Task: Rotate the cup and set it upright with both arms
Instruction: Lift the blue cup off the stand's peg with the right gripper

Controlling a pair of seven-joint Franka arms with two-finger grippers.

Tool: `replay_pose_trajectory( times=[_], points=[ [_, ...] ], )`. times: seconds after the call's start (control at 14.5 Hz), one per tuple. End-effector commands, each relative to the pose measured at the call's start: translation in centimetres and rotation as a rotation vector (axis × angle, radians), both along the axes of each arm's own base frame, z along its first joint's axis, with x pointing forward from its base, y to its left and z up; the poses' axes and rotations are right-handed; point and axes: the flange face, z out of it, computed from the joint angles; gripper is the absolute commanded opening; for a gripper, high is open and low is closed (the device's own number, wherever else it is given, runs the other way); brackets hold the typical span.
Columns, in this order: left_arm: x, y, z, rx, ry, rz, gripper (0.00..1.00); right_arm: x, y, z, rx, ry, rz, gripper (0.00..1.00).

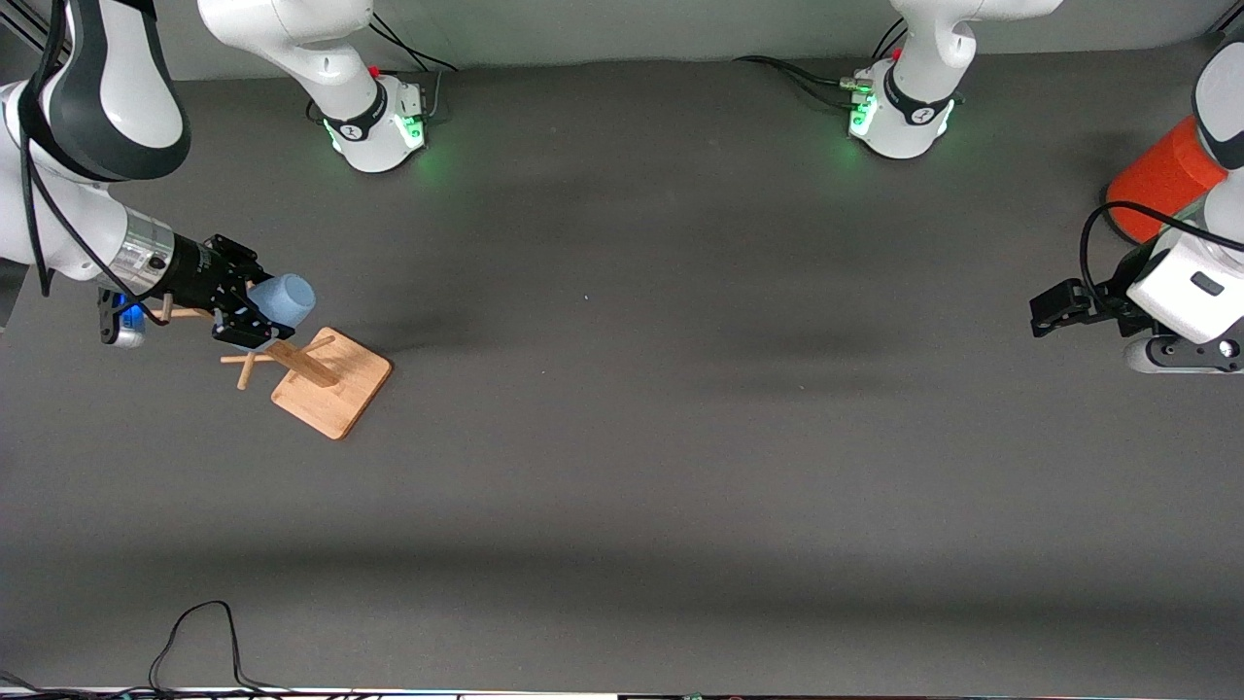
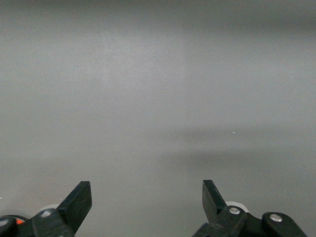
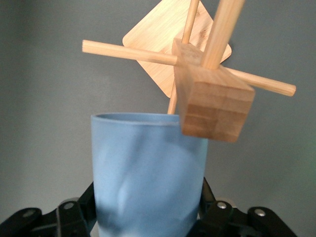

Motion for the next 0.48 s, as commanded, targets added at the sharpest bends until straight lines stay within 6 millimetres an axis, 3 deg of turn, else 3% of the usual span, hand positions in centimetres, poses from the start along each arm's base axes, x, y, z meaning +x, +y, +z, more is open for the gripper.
replay_pose_trajectory(
  times=[0.0,0.28,0.41],
  points=[
    [-0.1,-0.2,-0.1,0.003,-0.008,-0.018,1.00,0.7,0.6,2.4,0.042,-0.001,-0.013,0.73],
    [-0.1,-0.2,-0.1,0.003,-0.008,-0.018,1.00,0.7,2.2,4.4,0.132,0.009,-0.059,0.73],
    [-0.1,-0.2,-0.1,0.003,-0.005,-0.018,1.00,0.5,4.2,5.0,0.150,0.021,-0.079,0.73]
  ],
)
